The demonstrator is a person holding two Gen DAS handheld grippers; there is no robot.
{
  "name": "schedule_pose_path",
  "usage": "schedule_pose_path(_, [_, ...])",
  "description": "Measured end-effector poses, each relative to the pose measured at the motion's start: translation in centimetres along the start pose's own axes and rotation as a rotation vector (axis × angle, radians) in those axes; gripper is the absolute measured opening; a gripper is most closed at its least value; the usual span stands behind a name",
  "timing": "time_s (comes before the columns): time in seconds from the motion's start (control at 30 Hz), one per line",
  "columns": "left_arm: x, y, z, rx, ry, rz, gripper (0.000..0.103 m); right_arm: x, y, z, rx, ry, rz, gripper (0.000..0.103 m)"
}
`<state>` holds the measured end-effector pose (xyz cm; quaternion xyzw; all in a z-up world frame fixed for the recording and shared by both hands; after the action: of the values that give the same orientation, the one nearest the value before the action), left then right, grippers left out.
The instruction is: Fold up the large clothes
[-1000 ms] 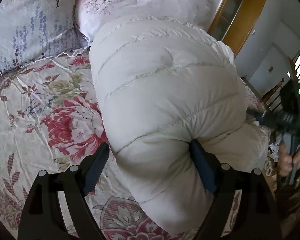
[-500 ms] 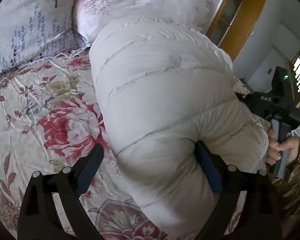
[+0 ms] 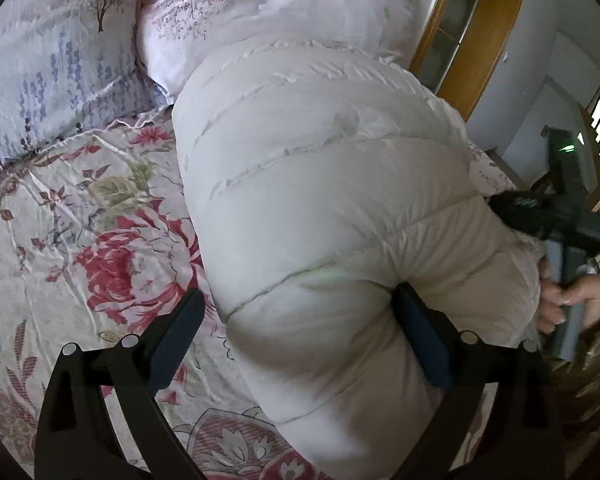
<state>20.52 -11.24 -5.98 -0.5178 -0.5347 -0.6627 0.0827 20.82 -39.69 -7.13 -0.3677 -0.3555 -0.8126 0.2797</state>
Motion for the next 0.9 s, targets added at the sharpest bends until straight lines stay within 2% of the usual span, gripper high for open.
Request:
schedule_pose_path(0.03, [0.0,0.0,0.0,0.0,0.0,0.0,0.097,1.5,0.4,0.4,0.009,0.016,-0.043,0.025])
schedule_pose_path(0.1, [0.0,0.0,0.0,0.0,0.0,0.0,0.097,3.4,0.5,1.3,0.032,0.054,-0.086,0.025])
schedule_pose_path(0.2, [-0.1,0.1,0.1,-0.001,0.002,0.001,0.097,4.9,-0.3,3.0,0.077,0.112,-0.089,0.025])
schedule_pose_path(0.33, [-0.1,0.0,0.1,0.001,0.002,0.001,0.097,4.1,-2.1,4.8,0.13,0.147,-0.027,0.025])
schedule_pose_path(0.47, [-0.2,-0.1,0.2,0.012,-0.011,-0.001,0.097,0.5,-3.6,4.2,0.134,0.09,0.072,0.025])
schedule_pose_path(0.73, [0.7,0.2,0.0,0.08,-0.075,-0.042,0.097,-1.7,-3.3,3.7,0.106,0.106,0.154,0.027])
schedule_pose_path(0.8, [1.5,0.5,0.3,0.097,-0.095,-0.071,0.097,-0.6,-3.0,3.9,0.113,0.112,0.157,0.037])
schedule_pose_path(0.83, [2.1,0.8,0.7,0.109,-0.104,-0.094,0.097,0.0,-2.9,4.1,0.11,0.131,0.156,0.064])
schedule_pose_path(0.87, [2.5,1.0,1.0,0.121,-0.109,-0.109,0.097,1.0,-2.6,4.5,0.101,0.177,0.149,0.095])
schedule_pose_path(0.9, [2.9,1.3,1.4,0.137,-0.113,-0.125,0.097,2.1,-2.1,4.5,0.093,0.193,0.123,0.101])
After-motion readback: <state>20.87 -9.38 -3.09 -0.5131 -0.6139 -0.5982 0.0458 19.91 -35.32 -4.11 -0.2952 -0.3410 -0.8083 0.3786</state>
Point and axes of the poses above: each gripper's, at about its wrist camera, not at the fingertips, and x roughly against the way its jaws point, z to its left, y to its top, the point moved 10 cm from there along -x, roughly the way its jaws point, and after that the axes turned 10 degrees about -x, right-handed, at the moved point
